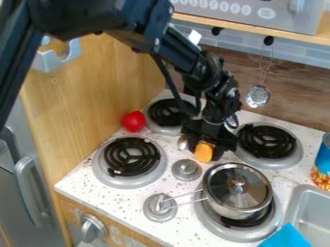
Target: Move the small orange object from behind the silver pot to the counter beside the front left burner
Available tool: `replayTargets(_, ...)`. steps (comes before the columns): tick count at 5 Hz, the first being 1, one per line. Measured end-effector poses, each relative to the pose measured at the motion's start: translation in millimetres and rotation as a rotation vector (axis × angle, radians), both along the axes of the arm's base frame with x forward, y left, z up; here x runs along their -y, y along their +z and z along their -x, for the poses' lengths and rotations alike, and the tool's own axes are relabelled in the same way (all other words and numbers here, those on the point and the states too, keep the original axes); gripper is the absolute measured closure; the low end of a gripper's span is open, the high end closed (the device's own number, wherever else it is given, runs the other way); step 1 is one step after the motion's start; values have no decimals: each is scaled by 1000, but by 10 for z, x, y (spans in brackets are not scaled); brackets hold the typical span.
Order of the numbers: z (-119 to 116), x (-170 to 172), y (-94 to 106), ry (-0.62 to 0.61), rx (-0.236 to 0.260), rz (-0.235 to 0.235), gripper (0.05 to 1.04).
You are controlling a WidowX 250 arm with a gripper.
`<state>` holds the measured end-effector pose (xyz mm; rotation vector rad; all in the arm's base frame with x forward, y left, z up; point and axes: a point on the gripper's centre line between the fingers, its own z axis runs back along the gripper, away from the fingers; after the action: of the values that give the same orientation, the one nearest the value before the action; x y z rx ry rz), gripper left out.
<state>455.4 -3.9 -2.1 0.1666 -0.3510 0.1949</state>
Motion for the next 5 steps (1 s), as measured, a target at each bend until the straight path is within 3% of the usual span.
replayTargets(1,0,14,384,7,76,19,352)
replayTargets(2,72,-16,584,43,107,23,352)
replayTargets(3,197,-120,741,113,112,21,352)
replayTargets(4,356,-202,760,198,82,24,352)
replayTargets(5,581,-239,712,249,38,-6,352)
